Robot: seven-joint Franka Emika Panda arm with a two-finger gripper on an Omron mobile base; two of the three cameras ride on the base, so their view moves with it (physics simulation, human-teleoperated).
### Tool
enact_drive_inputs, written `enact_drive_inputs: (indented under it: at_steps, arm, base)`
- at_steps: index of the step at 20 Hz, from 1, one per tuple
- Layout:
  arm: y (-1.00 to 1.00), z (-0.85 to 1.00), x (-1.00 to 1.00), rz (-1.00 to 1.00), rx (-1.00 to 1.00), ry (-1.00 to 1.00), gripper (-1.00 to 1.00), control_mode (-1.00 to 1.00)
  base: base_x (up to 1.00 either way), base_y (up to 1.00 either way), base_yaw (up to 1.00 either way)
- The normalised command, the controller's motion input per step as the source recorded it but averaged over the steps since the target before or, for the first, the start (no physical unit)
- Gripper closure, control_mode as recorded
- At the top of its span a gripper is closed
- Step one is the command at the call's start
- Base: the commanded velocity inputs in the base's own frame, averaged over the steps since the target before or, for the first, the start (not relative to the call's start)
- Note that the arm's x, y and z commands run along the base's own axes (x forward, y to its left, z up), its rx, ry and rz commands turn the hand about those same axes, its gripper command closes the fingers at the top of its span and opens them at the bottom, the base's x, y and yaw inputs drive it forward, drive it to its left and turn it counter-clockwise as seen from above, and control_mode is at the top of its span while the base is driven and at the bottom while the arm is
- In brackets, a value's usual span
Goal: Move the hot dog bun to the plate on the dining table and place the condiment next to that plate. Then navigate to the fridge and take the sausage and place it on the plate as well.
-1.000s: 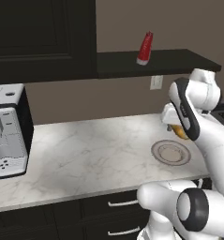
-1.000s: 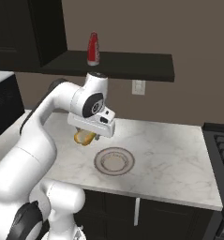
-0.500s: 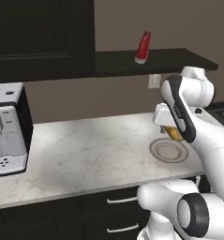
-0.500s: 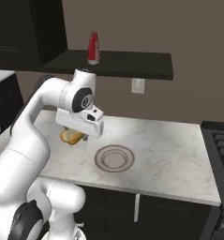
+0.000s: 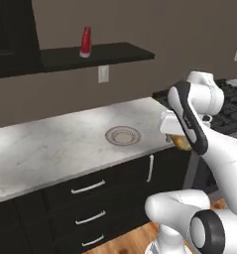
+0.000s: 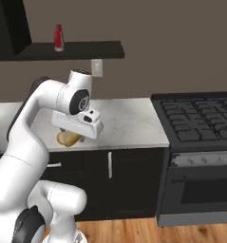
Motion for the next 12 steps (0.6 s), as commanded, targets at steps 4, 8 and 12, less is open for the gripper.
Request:
enact_drive_inputs:
  at_steps: [4,8,12]
  arm:
    - [0.0,0.0,0.0,0.0,0.0,0.0,1.0,1.0]
    - [0.0,0.0,0.0,0.0,0.0,0.0,1.0,1.0]
    - [0.0,0.0,0.0,0.0,0.0,0.0,1.0,1.0]
  base:
    - [0.0,-0.39,-0.89]
    - [0.0,-0.53,-0.87]
    - [0.0,-0.65,-0.83]
